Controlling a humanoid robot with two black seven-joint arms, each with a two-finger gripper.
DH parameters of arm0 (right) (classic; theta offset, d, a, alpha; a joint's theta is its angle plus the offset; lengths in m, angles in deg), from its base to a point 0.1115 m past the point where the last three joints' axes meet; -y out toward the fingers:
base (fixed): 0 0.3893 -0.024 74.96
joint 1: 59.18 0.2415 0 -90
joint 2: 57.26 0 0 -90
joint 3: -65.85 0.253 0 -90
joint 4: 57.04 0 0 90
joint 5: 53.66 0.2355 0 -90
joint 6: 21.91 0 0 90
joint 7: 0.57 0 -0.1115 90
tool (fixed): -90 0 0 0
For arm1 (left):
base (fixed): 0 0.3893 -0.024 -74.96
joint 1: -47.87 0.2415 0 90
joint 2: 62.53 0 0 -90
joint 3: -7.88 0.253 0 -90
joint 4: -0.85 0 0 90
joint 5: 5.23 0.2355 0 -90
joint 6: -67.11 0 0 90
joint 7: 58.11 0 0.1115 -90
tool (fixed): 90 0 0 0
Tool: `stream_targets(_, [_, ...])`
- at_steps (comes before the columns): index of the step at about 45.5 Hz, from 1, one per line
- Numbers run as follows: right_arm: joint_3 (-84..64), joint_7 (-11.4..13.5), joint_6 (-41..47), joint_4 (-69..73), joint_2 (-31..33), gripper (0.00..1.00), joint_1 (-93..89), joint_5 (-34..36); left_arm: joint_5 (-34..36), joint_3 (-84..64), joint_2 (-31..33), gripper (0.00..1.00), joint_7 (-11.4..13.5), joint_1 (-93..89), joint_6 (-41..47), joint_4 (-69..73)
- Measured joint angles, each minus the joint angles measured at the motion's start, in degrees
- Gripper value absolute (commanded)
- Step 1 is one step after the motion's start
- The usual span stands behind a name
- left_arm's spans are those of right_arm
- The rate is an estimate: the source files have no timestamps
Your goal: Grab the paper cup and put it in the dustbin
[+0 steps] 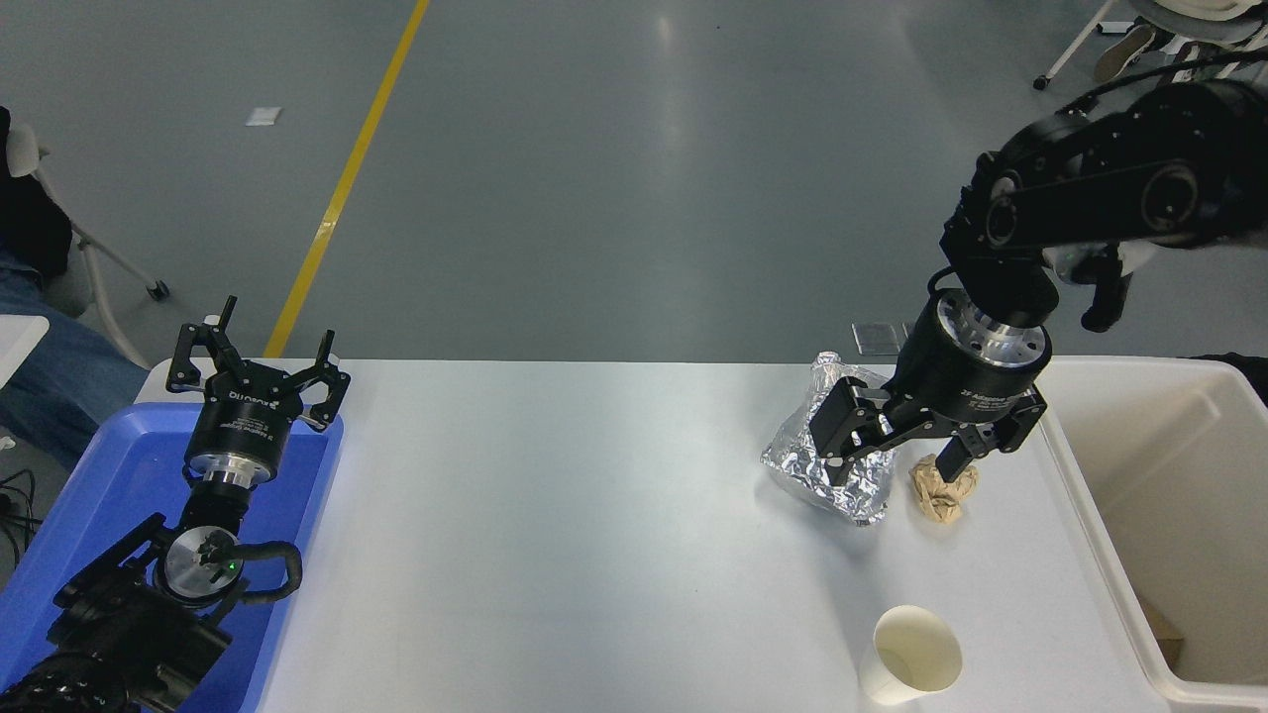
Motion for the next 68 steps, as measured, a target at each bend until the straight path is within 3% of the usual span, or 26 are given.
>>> stream_targets(15, [6.1,-0.1,-5.4,-1.3,10.4,1.00,-15.9,-14.3,0.0,0.0,0.0,1.00,0.0,0.0,0.0,0.0])
stream_targets(25, [11.4,-0.1,-9.9,-4.1,14.1,0.96,-26.3,-19.3,0.0,0.0,0.0,1.00,0.0,0.0,0.0,0.0])
stream_targets(30, [13.7,-0.1,-11.9,-5.6,14.8,0.78,-30.8,-20.6,0.0,0.0,0.0,1.00,0.0,0.0,0.0,0.0])
stream_targets(34, [15.6,-0.1,-13.4,-7.4,14.8,0.53,-34.0,-21.3,0.0,0.0,0.0,1.00,0.0,0.0,0.0,0.0])
stream_targets(39, [17.9,-0.2,-14.7,-9.8,14.2,0.38,-37.8,-21.9,0.0,0.0,0.0,1.00,0.0,0.0,0.0,0.0])
stream_targets(42, [18.8,-0.3,-15.2,-10.8,13.9,0.04,-39.6,-22.1,0.0,0.0,0.0,1.00,0.0,0.0,0.0,0.0])
stream_targets(43, [19.2,-0.4,-15.3,-11.3,13.8,0.01,-40.3,-22.2,0.0,0.0,0.0,1.00,0.0,0.0,0.0,0.0])
stream_targets(68, [20.9,-0.7,-14.0,-13.3,14.6,0.00,-42.5,-25.1,0.1,0.1,0.0,1.00,-0.1,0.0,-0.2,0.0])
